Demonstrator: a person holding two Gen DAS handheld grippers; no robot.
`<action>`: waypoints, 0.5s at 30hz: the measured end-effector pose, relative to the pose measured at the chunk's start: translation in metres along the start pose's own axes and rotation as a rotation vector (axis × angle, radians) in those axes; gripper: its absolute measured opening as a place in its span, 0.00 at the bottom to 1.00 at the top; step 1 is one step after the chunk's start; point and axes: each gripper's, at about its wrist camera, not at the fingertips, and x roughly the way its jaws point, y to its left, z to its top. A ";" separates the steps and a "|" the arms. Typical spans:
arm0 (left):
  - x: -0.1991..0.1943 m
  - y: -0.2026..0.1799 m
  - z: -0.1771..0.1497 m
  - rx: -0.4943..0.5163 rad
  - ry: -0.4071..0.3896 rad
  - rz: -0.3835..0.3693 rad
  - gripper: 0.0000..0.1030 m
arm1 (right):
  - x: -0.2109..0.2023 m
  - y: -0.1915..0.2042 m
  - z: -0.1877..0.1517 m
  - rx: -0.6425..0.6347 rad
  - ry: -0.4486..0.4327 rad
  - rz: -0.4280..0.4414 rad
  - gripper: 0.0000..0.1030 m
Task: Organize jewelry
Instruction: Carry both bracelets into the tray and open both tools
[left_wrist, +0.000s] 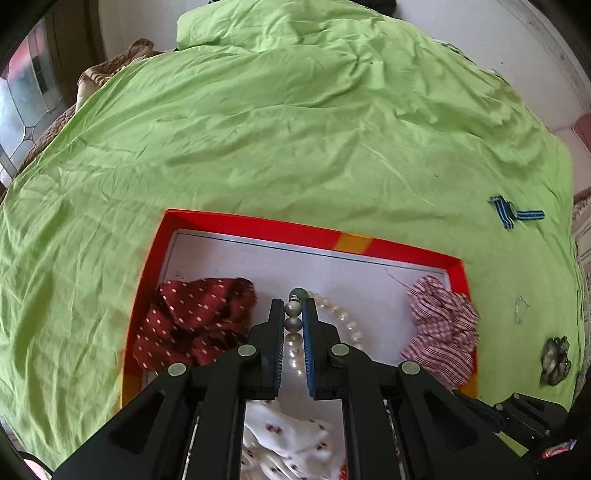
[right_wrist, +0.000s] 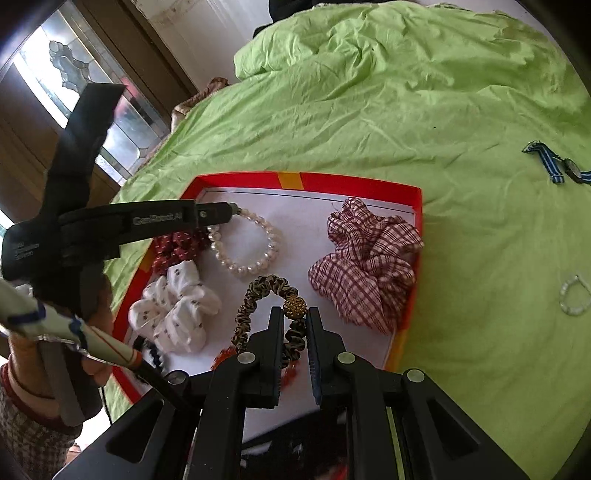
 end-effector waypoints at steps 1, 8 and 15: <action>0.000 0.000 0.000 -0.002 -0.002 0.000 0.09 | 0.005 -0.001 0.002 0.001 0.001 -0.008 0.13; -0.006 0.003 -0.002 -0.024 -0.031 -0.023 0.09 | 0.015 0.000 0.006 -0.017 -0.007 -0.064 0.14; -0.049 -0.003 -0.018 -0.039 -0.103 -0.035 0.26 | -0.007 0.003 0.004 -0.028 -0.050 -0.070 0.38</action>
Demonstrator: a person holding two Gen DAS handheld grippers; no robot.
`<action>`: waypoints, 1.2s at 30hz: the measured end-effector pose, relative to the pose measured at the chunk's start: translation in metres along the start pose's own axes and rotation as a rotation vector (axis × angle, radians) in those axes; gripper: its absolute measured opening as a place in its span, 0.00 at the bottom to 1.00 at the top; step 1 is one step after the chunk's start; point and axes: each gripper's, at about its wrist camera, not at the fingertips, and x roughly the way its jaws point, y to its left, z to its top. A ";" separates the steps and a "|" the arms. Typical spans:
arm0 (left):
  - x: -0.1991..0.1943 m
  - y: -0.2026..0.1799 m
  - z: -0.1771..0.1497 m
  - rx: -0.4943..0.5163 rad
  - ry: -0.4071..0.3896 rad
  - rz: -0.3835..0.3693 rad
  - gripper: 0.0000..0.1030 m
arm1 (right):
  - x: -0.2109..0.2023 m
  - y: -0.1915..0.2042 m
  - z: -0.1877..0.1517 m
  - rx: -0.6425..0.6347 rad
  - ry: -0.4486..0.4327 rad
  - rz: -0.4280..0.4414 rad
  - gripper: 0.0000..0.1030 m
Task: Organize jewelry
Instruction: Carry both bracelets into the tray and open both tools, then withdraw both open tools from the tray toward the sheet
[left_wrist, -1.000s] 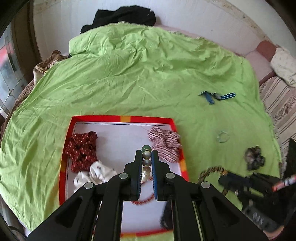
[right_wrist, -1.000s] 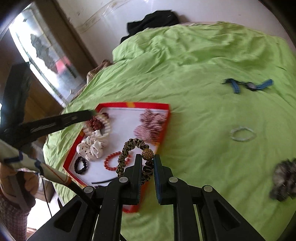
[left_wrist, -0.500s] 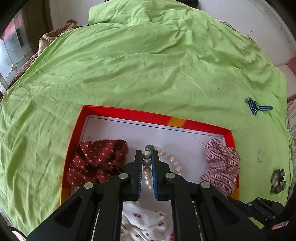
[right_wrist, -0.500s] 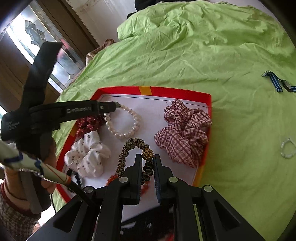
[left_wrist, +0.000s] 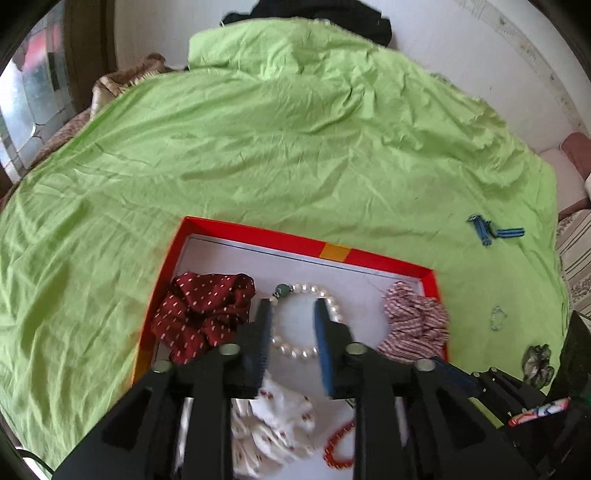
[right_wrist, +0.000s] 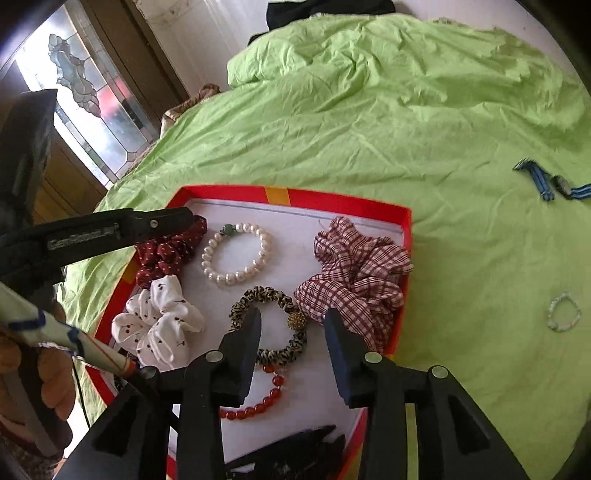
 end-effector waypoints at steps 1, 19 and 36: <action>-0.005 -0.001 -0.001 -0.001 -0.010 0.005 0.26 | -0.007 0.001 -0.001 -0.003 -0.006 0.003 0.38; -0.160 -0.086 -0.108 0.097 -0.387 0.245 0.87 | -0.173 -0.101 -0.114 0.151 -0.181 -0.125 0.49; -0.132 -0.217 -0.172 0.353 -0.214 0.064 0.90 | -0.249 -0.227 -0.217 0.455 -0.231 -0.284 0.58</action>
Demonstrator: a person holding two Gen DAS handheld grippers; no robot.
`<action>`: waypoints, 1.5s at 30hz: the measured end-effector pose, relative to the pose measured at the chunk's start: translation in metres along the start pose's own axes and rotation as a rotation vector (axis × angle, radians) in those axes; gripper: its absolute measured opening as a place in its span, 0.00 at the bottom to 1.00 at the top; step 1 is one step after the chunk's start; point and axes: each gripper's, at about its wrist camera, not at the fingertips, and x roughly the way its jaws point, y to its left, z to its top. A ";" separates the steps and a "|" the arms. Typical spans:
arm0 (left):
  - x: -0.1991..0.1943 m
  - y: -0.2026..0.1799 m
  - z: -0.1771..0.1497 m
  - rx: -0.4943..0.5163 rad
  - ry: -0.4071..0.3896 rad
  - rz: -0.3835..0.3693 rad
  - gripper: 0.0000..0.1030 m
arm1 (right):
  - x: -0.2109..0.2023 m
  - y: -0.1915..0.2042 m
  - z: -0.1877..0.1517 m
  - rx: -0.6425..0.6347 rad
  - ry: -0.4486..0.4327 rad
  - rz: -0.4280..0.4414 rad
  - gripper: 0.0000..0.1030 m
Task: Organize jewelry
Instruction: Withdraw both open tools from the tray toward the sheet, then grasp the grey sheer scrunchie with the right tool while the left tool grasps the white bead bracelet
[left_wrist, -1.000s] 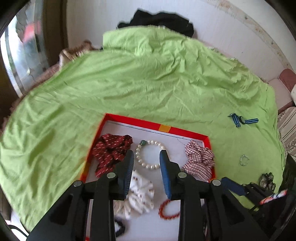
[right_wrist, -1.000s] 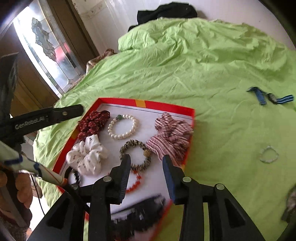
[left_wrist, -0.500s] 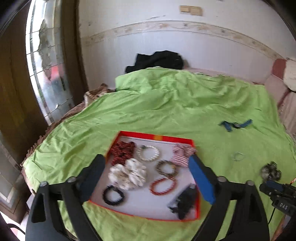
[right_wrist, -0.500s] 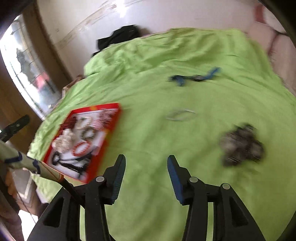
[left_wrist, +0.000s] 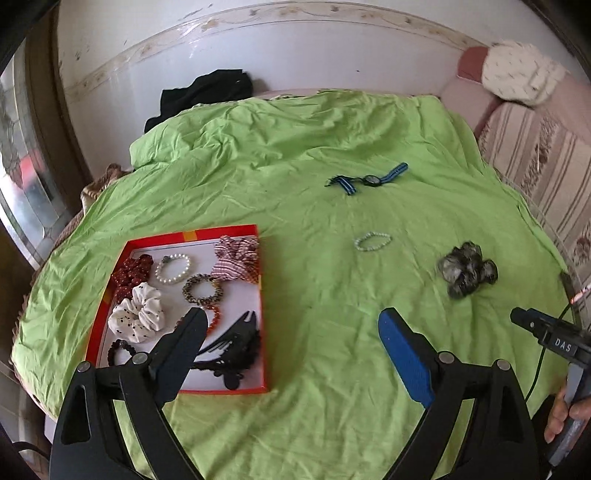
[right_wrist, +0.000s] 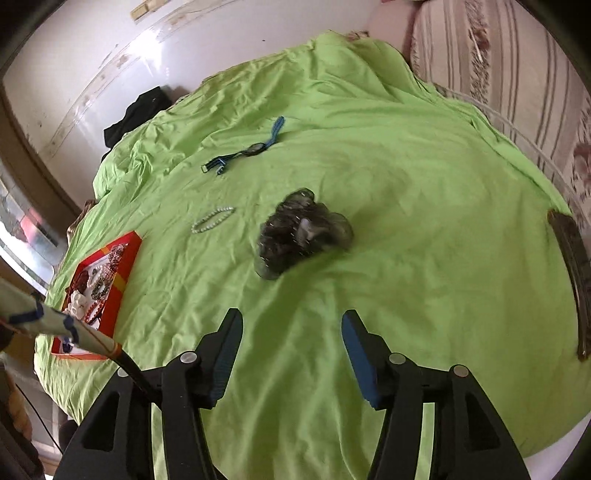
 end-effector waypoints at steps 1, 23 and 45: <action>-0.002 -0.005 -0.003 0.004 -0.005 0.008 0.90 | 0.001 -0.001 -0.001 0.004 0.002 0.003 0.58; 0.011 -0.040 -0.025 0.061 0.036 0.076 0.90 | 0.012 0.019 -0.026 -0.105 0.010 -0.043 0.62; 0.216 -0.066 0.066 -0.047 0.254 -0.124 0.69 | 0.056 -0.028 0.032 0.049 0.007 0.024 0.75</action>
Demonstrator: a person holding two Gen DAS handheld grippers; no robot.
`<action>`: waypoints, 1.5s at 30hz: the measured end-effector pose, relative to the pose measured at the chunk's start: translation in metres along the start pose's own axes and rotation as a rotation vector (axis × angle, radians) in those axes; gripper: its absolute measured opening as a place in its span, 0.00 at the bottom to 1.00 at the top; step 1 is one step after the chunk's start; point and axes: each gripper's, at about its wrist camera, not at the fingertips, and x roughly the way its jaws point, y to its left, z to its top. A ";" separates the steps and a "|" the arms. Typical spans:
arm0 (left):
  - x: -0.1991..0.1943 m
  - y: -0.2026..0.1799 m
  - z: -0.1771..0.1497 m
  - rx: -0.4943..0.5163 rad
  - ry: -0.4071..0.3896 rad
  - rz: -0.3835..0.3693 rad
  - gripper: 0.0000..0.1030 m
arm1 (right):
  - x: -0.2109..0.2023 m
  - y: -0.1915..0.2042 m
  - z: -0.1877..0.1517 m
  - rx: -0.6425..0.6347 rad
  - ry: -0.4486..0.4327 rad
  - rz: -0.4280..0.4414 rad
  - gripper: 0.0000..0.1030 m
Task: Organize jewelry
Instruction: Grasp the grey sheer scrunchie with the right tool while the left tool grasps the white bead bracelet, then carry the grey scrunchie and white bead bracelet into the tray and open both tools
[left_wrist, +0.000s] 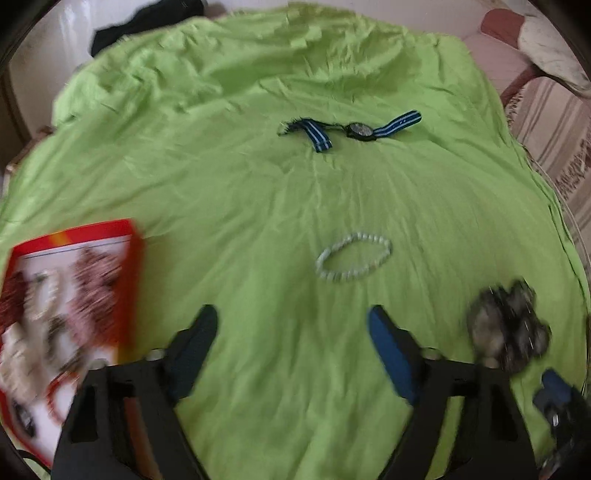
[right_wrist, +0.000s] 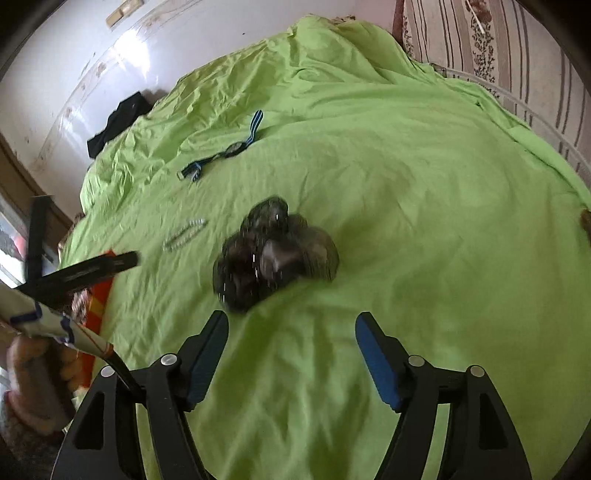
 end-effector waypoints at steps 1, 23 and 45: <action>0.013 -0.003 0.007 -0.004 0.018 -0.014 0.66 | 0.004 0.000 0.004 0.005 -0.001 0.009 0.76; 0.015 -0.032 0.022 0.050 0.011 -0.108 0.05 | 0.035 0.046 0.027 -0.150 -0.025 0.010 0.21; -0.218 0.112 -0.060 -0.058 -0.165 -0.060 0.05 | -0.045 0.137 -0.010 -0.285 -0.053 0.147 0.20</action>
